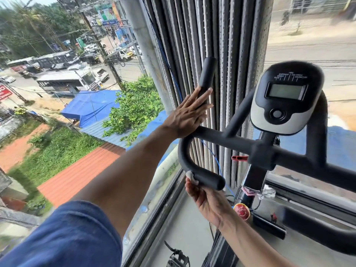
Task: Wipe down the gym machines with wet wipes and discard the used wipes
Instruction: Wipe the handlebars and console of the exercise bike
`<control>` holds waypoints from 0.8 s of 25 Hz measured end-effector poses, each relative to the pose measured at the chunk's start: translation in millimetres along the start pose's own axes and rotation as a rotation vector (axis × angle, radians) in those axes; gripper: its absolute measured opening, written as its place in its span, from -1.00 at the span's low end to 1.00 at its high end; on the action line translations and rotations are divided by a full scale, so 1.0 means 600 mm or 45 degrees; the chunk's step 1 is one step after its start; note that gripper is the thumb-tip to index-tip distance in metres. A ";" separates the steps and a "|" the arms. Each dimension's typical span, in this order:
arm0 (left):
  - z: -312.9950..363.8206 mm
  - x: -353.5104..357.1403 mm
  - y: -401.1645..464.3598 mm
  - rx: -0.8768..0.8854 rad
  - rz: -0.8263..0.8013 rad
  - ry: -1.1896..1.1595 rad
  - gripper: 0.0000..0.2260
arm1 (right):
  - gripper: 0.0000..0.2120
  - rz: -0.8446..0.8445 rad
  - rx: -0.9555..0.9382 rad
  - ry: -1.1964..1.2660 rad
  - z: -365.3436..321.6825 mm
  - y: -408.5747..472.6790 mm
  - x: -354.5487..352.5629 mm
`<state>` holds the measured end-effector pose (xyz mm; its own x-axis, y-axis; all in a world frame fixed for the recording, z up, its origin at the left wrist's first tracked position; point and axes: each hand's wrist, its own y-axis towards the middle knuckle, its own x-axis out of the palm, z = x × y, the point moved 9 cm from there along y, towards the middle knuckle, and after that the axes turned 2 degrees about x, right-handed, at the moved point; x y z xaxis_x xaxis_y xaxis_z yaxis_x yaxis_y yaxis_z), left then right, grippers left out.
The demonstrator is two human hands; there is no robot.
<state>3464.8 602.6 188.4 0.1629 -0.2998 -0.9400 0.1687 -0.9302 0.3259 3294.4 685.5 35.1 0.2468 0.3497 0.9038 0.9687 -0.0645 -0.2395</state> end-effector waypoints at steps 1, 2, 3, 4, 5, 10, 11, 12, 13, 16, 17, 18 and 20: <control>0.002 0.006 -0.014 -0.073 -0.022 -0.086 -0.58 | -0.56 0.019 -0.013 0.008 -0.008 -0.013 -0.007; 0.006 0.011 -0.029 -0.135 -0.040 -0.170 -0.57 | -0.65 0.053 -0.030 0.031 -0.015 -0.026 -0.019; 0.010 0.015 -0.043 -0.189 -0.053 -0.242 -0.55 | -0.75 0.089 -0.050 0.045 -0.023 -0.040 -0.029; 0.014 0.019 -0.055 -0.232 -0.064 -0.300 -0.53 | -0.79 0.131 -0.070 0.043 -0.030 -0.056 -0.038; 0.019 0.022 -0.066 -0.271 -0.076 -0.344 -0.52 | -0.78 0.156 -0.084 0.033 -0.037 -0.072 -0.041; 0.041 0.031 -0.113 -0.393 -0.072 -0.416 -0.40 | -0.66 0.206 -0.178 0.029 -0.053 -0.129 -0.047; 0.046 0.033 -0.121 -0.393 -0.060 -0.406 -0.37 | -0.68 0.217 -0.194 0.013 -0.057 -0.141 -0.046; 0.050 0.035 -0.127 -0.394 -0.049 -0.397 -0.34 | -0.70 0.228 -0.215 -0.029 -0.062 -0.152 -0.046; 0.054 0.035 -0.133 -0.393 -0.037 -0.390 -0.32 | -0.70 0.240 -0.237 -0.091 -0.068 -0.164 -0.045; 0.062 0.037 -0.151 -0.414 -0.001 -0.379 -0.29 | -0.77 0.256 -0.267 -0.400 -0.096 -0.194 -0.035; 0.064 0.039 -0.155 -0.431 -0.008 -0.383 -0.28 | -0.81 0.238 -0.275 -0.551 -0.108 -0.201 -0.024; 0.066 0.040 -0.159 -0.448 -0.013 -0.394 -0.26 | -0.81 0.219 -0.299 -0.721 -0.125 -0.208 -0.007; 0.069 0.042 -0.164 -0.478 -0.002 -0.420 -0.24 | -0.79 0.167 -0.378 -1.011 -0.165 -0.218 0.048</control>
<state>3412.2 678.1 128.4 -0.1434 -0.4058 -0.9026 0.5170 -0.8084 0.2813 3177.4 611.2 127.3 0.3739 0.8658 0.3324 0.9274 -0.3536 -0.1221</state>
